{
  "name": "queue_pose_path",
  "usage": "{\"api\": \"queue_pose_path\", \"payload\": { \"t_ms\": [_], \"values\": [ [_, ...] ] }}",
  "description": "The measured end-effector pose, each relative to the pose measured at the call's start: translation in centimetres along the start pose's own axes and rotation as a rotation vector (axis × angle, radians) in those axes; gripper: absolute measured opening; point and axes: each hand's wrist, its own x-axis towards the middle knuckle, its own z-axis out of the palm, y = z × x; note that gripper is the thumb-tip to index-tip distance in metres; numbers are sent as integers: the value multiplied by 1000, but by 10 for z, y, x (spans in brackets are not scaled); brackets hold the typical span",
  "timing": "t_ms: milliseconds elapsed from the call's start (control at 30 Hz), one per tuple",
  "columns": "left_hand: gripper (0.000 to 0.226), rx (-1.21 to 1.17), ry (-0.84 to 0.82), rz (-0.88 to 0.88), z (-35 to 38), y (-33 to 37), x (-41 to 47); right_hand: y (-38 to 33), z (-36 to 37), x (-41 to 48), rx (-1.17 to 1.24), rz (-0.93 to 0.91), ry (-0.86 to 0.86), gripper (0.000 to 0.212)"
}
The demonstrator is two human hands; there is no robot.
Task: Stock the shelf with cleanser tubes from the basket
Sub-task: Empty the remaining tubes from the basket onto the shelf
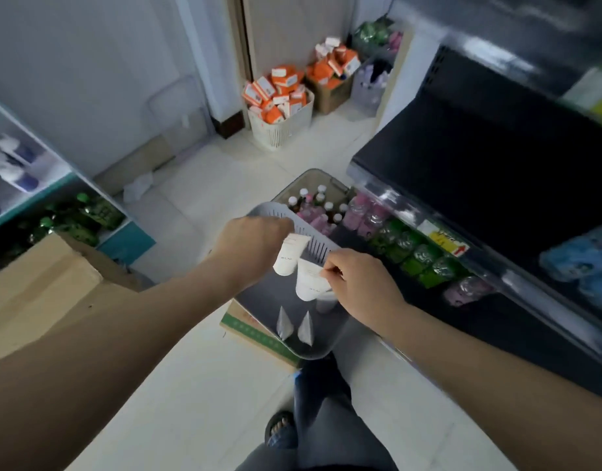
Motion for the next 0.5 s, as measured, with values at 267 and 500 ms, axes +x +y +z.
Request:
{"api": "queue_pose_path", "payload": {
  "t_ms": [267, 500],
  "values": [
    [20, 43, 170, 279, -57, 61, -14, -4, -69, -93, 29, 244, 184, 14],
    [23, 12, 194, 491, -108, 158, -31, 15, -130, -193, 81, 430, 367, 12]
  ]
}}
